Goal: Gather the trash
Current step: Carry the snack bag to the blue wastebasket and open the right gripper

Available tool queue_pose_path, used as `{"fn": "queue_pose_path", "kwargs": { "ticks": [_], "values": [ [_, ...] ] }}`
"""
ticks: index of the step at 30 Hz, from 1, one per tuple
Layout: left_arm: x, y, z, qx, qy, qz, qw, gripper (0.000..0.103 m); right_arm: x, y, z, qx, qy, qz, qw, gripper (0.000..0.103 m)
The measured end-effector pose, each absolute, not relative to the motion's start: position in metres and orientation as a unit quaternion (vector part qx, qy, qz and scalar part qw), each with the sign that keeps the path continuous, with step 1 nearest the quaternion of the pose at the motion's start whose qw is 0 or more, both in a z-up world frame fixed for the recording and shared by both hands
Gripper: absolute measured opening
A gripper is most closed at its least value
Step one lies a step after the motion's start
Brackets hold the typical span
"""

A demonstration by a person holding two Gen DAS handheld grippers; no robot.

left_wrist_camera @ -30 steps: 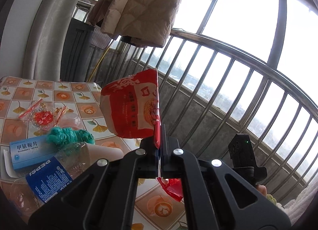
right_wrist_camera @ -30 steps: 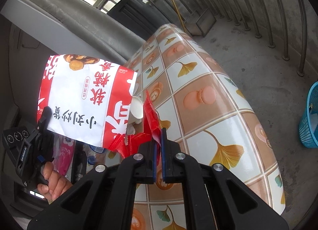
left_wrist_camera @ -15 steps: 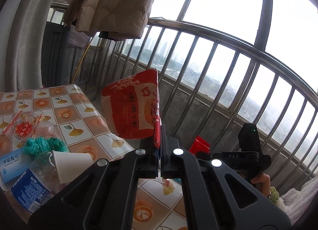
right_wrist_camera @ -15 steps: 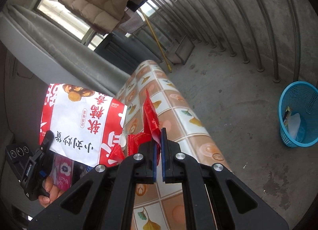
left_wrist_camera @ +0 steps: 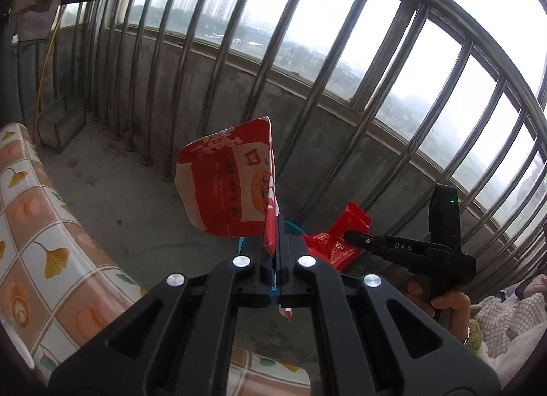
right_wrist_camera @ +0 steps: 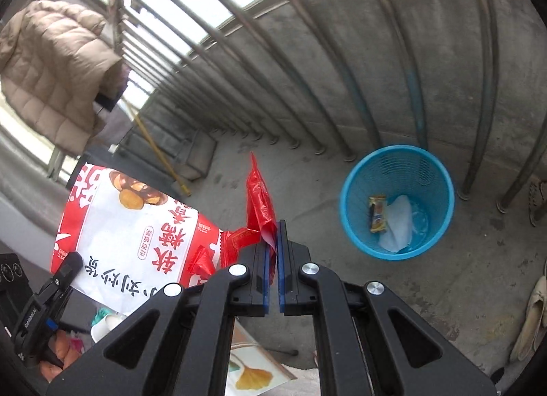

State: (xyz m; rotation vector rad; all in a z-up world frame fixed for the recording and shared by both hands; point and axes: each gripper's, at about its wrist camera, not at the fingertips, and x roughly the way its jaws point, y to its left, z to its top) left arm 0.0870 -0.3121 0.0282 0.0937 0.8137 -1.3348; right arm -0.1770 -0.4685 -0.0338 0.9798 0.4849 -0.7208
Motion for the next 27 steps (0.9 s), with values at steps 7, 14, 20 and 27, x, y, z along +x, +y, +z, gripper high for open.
{"fn": "queue_pose_path", "kwargs": {
  "ticks": [7,14,20,27],
  "values": [
    [0.073,-0.424,-0.023,0.106,0.431,-0.622,0.645,0.0,-0.201,-0.52,-0.084,0.491,0.212,-0.406,0.741,0.004],
    [0.062,-0.512,-0.077,0.157,0.47,-0.613,0.615,0.0,-0.221,-0.569,-0.142,0.54,0.197,-0.437,0.692,0.004],
    [0.056,-0.559,-0.099,0.156,0.478,-0.611,0.611,0.0,-0.229,-0.602,-0.17,0.553,0.193,-0.452,0.673,0.004],
    [0.063,-0.594,-0.123,0.138,0.491,-0.571,0.643,0.067,-0.221,-0.631,-0.204,0.559,0.207,-0.461,0.657,0.027]
  ]
}}
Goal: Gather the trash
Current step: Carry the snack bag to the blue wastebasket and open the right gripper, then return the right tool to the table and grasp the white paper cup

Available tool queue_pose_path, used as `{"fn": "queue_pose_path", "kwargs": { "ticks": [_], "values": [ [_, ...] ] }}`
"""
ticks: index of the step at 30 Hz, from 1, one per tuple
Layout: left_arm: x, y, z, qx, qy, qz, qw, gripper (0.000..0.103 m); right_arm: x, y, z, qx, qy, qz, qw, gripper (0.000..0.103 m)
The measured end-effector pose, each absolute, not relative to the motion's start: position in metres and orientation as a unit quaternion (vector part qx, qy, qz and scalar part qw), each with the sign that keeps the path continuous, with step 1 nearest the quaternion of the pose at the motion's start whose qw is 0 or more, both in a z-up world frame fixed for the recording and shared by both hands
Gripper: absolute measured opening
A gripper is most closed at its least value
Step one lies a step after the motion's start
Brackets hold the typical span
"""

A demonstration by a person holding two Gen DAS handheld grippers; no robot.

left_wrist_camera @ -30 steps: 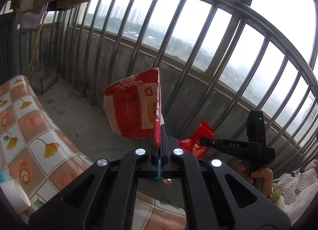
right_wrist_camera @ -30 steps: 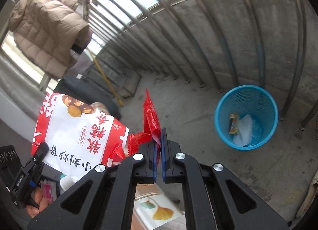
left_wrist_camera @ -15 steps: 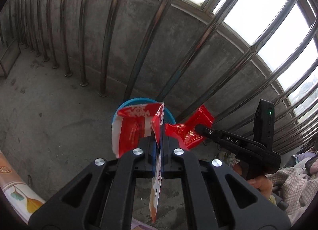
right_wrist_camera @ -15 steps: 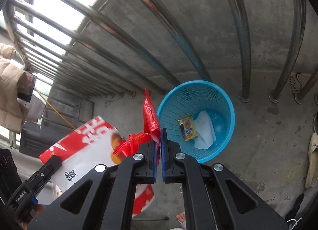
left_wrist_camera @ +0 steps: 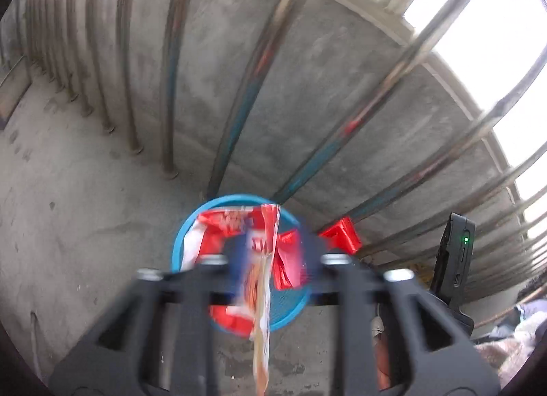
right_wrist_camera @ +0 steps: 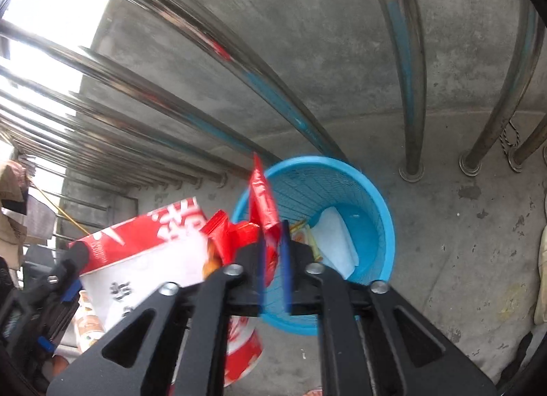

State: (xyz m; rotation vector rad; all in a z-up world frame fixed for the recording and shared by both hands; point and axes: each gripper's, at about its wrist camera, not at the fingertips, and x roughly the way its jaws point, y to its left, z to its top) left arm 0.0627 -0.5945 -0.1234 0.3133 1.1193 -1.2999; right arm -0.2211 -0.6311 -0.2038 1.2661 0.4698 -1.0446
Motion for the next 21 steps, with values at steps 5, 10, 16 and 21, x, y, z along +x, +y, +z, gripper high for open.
{"fn": "queue_pose_path", "kwargs": {
  "ticks": [5,10,16,21],
  "values": [
    [0.082,-0.579,-0.132,0.113,0.534,-0.522,0.656,0.071,-0.224,-0.637,-0.244,0.564,0.255,-0.488,0.616,0.06],
    [0.097,-0.545,-0.108,0.105,0.516,-0.518,0.674,0.071,-0.233,-0.622,-0.24,0.566,0.239,-0.5,0.611,0.06],
    [0.109,-0.477,-0.058,0.093,0.48,-0.531,0.692,0.072,-0.225,-0.595,-0.198,0.537,0.215,-0.492,0.651,0.06],
    [0.104,-0.398,-0.019,0.097,0.431,-0.52,0.731,0.076,-0.19,-0.549,-0.134,0.468,0.231,-0.455,0.722,0.064]
  ]
}}
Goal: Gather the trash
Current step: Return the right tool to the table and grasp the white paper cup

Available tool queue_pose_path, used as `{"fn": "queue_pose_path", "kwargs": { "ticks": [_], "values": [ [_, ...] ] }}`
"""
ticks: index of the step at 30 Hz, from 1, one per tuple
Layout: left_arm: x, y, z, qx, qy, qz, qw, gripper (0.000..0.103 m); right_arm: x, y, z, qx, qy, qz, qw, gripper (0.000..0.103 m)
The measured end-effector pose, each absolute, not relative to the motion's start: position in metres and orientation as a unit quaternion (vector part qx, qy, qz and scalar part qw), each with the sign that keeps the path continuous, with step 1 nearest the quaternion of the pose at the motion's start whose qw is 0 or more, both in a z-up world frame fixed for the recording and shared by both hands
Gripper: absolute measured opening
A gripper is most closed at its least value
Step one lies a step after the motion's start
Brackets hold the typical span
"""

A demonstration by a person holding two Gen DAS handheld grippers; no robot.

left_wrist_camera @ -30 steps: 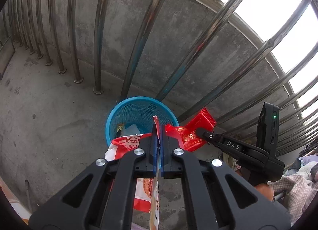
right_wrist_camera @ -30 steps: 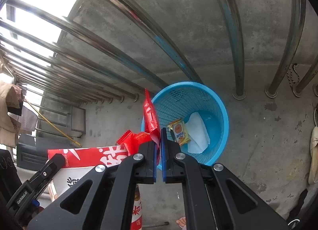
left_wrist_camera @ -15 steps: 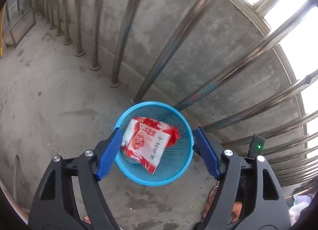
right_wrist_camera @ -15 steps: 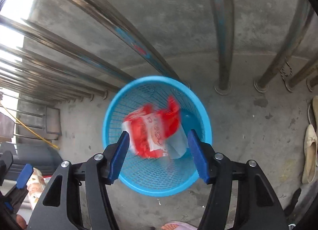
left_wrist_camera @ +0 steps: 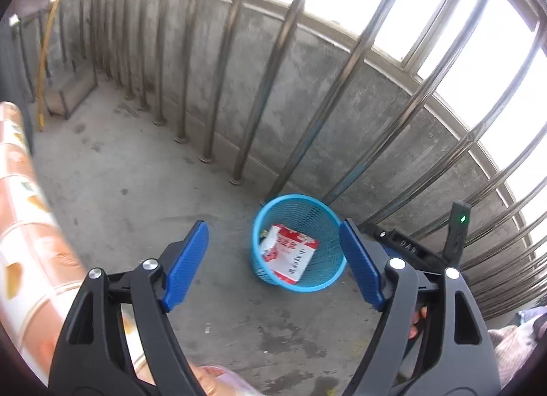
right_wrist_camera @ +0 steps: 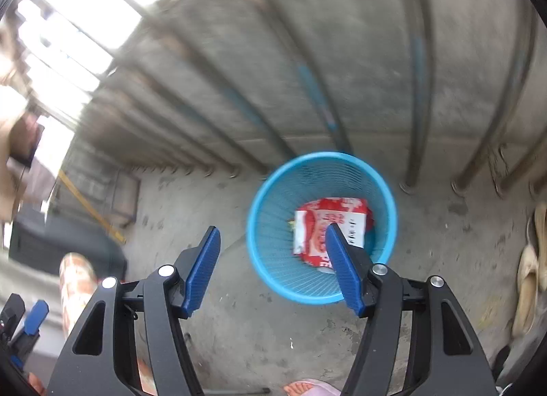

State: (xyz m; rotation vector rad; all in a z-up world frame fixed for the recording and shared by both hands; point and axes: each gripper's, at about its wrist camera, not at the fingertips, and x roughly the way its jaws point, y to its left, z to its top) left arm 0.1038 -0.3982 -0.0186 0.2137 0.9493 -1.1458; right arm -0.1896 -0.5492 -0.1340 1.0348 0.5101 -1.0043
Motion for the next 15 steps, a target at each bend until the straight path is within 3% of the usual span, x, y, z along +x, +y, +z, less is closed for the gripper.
{"fn": "queue_pose_path", "kwargs": {
  "ticks": [15],
  "values": [
    [0.093,-0.096,0.037,0.004,0.34,-0.387,0.857,0.081,-0.025,-0.361,-0.024,0.292,0.355,-0.142,0.877,0.066]
  ]
}}
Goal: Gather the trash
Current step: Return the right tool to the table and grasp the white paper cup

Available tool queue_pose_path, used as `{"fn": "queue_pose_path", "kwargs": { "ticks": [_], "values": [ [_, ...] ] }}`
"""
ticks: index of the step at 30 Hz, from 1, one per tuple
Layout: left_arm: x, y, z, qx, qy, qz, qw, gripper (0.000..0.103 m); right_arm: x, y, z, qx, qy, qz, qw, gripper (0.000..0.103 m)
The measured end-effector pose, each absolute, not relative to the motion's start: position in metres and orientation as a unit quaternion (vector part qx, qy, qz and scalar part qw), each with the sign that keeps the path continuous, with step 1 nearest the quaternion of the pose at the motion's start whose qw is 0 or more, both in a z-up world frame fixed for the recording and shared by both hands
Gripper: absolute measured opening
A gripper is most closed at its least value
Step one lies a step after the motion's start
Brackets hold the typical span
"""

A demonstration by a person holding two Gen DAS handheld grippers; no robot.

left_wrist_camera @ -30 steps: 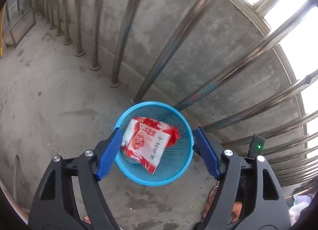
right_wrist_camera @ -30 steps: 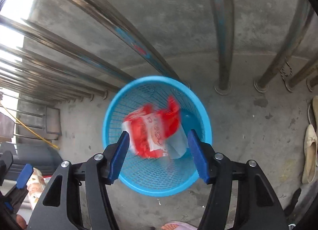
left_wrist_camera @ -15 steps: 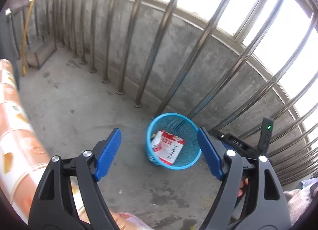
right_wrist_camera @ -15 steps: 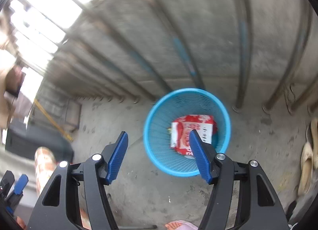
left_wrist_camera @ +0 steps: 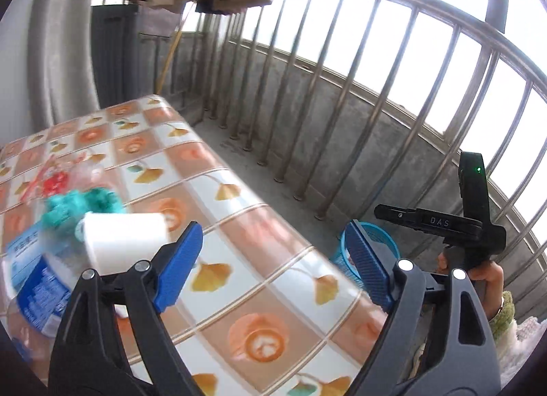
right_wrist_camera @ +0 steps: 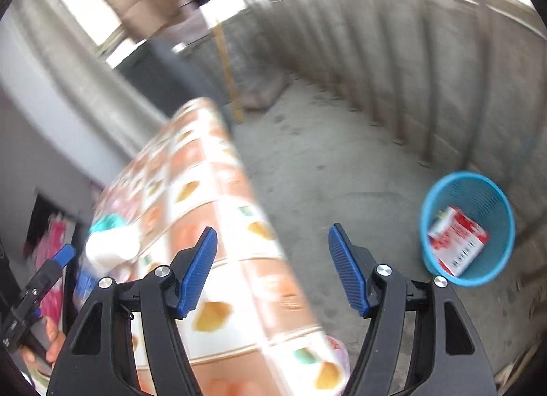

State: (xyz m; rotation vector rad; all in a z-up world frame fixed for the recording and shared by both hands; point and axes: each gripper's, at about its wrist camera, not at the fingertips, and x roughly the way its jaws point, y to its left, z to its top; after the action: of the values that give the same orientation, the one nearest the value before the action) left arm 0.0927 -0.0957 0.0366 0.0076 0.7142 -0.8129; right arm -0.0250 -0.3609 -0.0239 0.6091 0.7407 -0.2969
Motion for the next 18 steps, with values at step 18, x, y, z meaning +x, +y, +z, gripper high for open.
{"fn": "queue_pose_path", "kwargs": {
  "ticks": [18],
  "values": [
    [0.096,0.103,0.004,-0.13,0.328,-0.234,0.906,0.081,0.168,-0.102,0.004,-0.134,0.415,0.185,0.881,0.077]
  ]
}}
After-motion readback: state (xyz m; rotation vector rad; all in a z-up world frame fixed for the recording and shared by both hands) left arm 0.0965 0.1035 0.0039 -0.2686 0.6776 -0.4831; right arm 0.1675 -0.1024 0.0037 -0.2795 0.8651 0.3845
